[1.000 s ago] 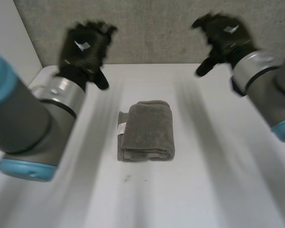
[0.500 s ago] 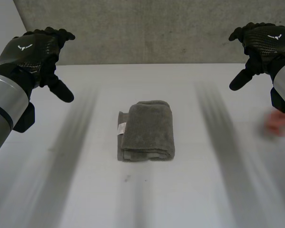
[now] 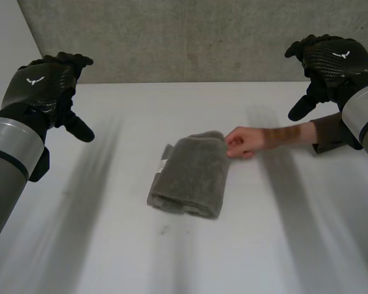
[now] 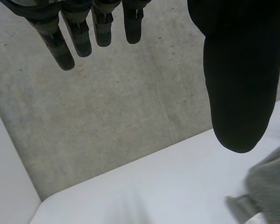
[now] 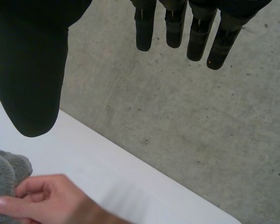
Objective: Fold the towel.
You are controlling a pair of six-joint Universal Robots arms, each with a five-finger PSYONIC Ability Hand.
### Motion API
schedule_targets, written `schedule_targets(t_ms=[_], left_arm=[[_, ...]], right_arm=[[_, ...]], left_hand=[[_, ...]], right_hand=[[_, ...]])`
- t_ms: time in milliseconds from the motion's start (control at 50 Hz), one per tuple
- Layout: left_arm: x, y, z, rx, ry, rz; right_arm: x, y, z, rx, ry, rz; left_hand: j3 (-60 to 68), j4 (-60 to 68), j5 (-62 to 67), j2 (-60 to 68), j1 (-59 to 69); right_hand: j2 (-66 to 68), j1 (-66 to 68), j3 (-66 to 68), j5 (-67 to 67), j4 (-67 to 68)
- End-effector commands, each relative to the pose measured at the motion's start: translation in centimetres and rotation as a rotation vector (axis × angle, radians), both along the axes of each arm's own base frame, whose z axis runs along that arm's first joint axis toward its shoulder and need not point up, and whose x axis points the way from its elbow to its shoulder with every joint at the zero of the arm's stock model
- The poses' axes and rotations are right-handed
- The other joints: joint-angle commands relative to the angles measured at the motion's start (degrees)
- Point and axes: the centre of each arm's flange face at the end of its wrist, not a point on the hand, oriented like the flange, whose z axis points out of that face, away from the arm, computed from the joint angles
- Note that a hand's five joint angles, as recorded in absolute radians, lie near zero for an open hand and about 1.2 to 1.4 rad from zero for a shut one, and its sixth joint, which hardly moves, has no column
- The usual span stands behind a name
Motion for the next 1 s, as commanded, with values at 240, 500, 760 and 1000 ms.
schedule_targets(t_ms=[240, 500, 760, 1000], left_arm=[[0.5, -0.1, -0.5, -0.002, 0.003, 0.016], [0.6, 0.0, -0.3, -0.024, 0.013, 0.018], [0.5, 0.0, -0.4, -0.025, 0.012, 0.016], [0.6, 0.1, -0.2, -0.034, 0.017, 0.016]], right_arm=[[0.0, 0.5, 0.5, -0.021, 0.026, 0.026], [-0.1, 0.8, 1.2, -0.043, 0.02, 0.028], [-0.2, 0.7, 1.2, -0.045, 0.019, 0.023], [-0.2, 0.6, 1.1, -0.042, 0.022, 0.022]], left_hand=[[0.4, 0.4, -1.5, 0.5, -0.1], [0.4, 0.4, -1.5, 0.5, -0.1], [0.4, 0.4, -1.5, 0.5, -0.1], [0.4, 0.4, -1.5, 0.5, -0.1]], right_hand=[[-3.9, -4.3, -1.9, -3.8, -3.2], [-3.9, -4.3, -1.9, -3.8, -3.2], [-3.9, -4.3, -1.9, -3.8, -3.2], [-3.9, -4.3, -1.9, -3.8, -3.2]])
